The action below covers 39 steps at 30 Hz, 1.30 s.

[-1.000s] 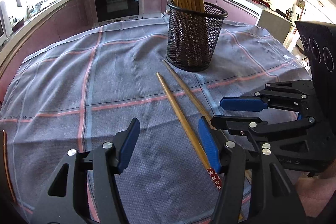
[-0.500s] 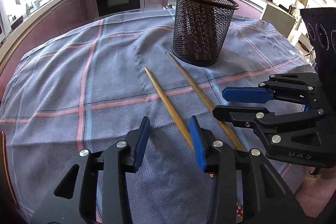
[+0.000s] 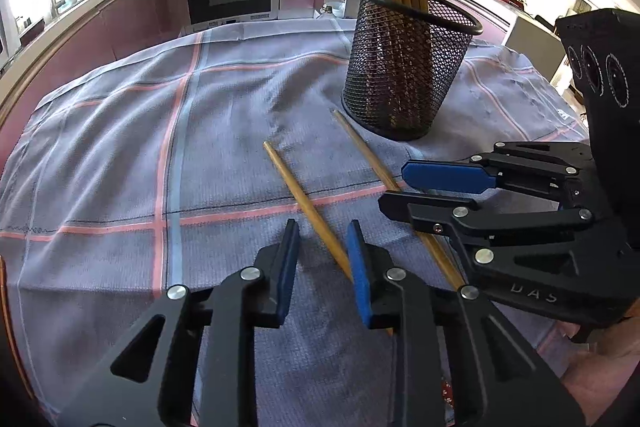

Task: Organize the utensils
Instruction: 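Close the left tool on one chopstick while the right tool grasps the other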

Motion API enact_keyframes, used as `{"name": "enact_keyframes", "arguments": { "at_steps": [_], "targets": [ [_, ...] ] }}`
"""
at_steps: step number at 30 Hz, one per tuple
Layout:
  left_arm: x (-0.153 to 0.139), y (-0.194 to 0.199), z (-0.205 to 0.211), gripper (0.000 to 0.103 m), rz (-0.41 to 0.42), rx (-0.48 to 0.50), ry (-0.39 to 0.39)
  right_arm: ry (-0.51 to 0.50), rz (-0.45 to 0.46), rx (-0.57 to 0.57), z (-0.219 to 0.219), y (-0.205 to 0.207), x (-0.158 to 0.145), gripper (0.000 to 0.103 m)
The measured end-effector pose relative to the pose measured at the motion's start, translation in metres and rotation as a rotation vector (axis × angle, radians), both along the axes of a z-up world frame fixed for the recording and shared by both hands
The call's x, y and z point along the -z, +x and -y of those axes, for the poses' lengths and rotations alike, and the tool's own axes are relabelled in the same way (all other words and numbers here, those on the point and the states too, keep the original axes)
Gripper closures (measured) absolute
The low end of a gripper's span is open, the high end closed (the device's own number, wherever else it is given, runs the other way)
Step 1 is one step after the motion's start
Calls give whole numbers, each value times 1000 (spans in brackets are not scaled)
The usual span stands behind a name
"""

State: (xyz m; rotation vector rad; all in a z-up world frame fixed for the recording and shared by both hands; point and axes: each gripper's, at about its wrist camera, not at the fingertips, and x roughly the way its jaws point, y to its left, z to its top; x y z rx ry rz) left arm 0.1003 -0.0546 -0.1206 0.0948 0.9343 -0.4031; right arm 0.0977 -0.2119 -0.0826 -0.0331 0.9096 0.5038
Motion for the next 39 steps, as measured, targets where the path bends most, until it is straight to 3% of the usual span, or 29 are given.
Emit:
{"name": "enact_keyframes", "arguments": {
  "at_steps": [7, 18, 39],
  "targets": [
    [1, 2, 0, 86, 0, -10, -2, -20, 15, -2, -5, 1, 1, 77],
    [1, 5, 3, 90, -2, -22, -4, -10, 9, 17, -3, 5, 2, 93],
    [-1, 5, 1, 96, -9, -42, -14, 15, 6, 7, 2, 1, -2, 97]
  ]
}}
